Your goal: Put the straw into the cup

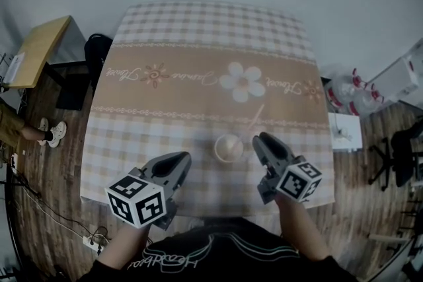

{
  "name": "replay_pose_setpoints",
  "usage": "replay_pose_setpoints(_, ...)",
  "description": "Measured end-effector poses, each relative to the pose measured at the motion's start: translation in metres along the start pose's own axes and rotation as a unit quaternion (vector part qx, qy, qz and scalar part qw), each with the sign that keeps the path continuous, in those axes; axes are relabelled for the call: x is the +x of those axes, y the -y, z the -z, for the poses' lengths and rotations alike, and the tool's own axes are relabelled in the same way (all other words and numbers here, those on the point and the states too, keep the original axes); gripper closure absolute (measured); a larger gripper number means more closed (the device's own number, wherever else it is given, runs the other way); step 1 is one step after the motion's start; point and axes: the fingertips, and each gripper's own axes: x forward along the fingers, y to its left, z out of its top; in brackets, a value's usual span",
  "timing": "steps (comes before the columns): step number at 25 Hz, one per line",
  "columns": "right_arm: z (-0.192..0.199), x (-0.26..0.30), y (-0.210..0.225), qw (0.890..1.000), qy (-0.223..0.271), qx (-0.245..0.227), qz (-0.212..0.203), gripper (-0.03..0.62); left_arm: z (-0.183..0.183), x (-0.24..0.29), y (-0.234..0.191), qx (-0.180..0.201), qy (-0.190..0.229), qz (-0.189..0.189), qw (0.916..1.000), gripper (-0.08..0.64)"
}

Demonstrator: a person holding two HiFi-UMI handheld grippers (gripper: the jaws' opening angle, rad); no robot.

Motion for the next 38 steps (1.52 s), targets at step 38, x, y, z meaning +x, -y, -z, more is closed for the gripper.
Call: replay_pose_setpoints(38,0.03,-0.107,-0.197,0.989,0.004,-0.073,-0.128,0.581,0.019,-0.084,0.123,0.109,0.021,0.134,0.9847,0.563)
